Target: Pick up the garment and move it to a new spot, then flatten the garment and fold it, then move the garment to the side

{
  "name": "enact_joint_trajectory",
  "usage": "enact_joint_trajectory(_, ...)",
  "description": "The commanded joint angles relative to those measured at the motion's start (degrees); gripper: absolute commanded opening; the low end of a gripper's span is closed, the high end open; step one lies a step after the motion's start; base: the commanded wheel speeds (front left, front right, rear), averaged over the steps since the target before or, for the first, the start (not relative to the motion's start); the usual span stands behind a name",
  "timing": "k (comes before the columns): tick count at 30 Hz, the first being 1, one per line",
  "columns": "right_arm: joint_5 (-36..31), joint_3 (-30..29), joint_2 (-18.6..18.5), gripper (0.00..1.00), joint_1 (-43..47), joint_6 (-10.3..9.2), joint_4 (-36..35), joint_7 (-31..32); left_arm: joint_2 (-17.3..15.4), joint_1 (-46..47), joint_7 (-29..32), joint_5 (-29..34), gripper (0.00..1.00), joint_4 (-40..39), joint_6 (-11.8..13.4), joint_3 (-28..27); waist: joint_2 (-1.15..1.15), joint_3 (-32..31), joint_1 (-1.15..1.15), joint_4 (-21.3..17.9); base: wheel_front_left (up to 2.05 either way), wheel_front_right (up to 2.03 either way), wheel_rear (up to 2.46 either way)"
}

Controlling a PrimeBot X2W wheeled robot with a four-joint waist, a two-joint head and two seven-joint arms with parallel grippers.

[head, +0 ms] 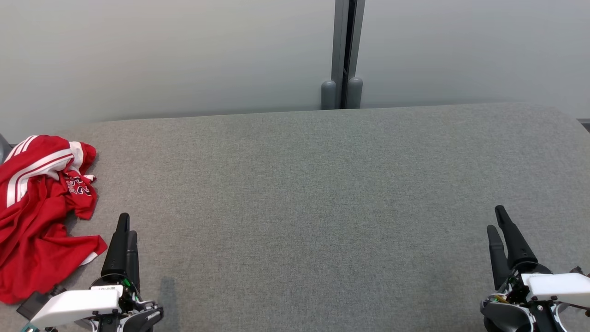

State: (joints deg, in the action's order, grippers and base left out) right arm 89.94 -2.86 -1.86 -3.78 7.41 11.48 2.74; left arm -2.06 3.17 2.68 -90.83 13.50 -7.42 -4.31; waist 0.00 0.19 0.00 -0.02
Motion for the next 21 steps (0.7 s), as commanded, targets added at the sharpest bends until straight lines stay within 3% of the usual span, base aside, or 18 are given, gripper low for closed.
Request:
enact_joint_trajectory(1,-1.00,0.59,-0.53,1.00,-1.06,0.08,-1.99,-0.89,-0.57,1.68,-0.74,1.36,1.00,-1.55,-0.02,0.34,0.00,-0.02,0.00,-0.02,0.00,0.00,0.00)
enact_joint_trajectory(12,-6.54,2.30,-0.63,1.00,-0.90,0.08,-4.54,-3.31,-1.40,1.78,-3.22,7.19,1.00,-2.99,0.85,1.59,0.00,0.01,0.00,-0.15,0.00,0.00,0.00)
enact_joint_trajectory(21,-14.86,3.48,-0.81,1.00,-0.95,0.09,-5.60,-5.29,-1.70,1.56,-5.21,17.06,1.00,-4.00,1.66,2.45,0.00,-0.04,0.00,-0.19,0.00,0.00,0.00)
